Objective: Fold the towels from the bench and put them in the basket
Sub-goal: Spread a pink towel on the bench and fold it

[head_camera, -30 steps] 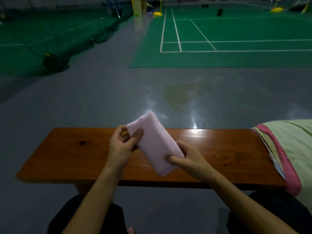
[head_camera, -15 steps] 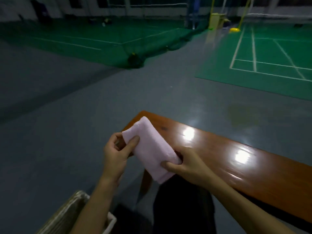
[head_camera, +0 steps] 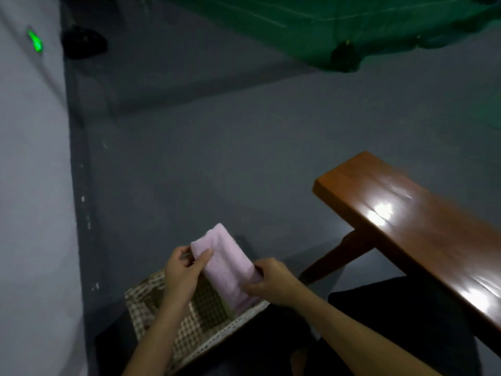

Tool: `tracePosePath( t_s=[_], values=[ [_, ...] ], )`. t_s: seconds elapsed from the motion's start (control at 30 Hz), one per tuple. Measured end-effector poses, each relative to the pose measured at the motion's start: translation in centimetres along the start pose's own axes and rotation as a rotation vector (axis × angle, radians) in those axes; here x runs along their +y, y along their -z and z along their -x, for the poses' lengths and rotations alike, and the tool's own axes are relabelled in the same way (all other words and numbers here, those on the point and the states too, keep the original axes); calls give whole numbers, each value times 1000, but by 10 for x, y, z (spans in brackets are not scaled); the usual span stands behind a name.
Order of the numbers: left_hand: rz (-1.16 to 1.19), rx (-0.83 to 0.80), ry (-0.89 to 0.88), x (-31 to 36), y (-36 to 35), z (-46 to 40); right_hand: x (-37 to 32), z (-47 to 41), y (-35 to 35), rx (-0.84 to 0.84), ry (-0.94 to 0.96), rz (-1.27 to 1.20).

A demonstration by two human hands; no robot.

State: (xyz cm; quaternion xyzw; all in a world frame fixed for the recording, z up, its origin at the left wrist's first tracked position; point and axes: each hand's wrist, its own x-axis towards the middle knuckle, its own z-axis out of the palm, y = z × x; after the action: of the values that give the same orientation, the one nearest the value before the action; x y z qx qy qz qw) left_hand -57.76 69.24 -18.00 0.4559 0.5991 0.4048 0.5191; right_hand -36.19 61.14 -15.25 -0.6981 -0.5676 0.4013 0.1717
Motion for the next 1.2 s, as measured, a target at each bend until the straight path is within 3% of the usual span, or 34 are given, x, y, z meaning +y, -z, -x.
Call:
tracePosePath(
  t_s=[0.2, 0.47, 0.77, 0.93, 1.2],
  values=[
    [19, 110, 248, -101, 44, -28, 13, -55, -91, -221, -139, -14],
    [12, 117, 537, -207, 51, -71, 67, -121, -177, -314, -374, -128],
    [-66, 136, 491, -298, 21, -129, 137, -188, -243, -386, -387, -40],
    [-292, 138, 495, -341, 18, -140, 159, -204, -260, -506, -445, -32],
    [-315, 112, 507, -329, 25, -139, 171, -195, -238, -531, -407, -54]
  ],
)
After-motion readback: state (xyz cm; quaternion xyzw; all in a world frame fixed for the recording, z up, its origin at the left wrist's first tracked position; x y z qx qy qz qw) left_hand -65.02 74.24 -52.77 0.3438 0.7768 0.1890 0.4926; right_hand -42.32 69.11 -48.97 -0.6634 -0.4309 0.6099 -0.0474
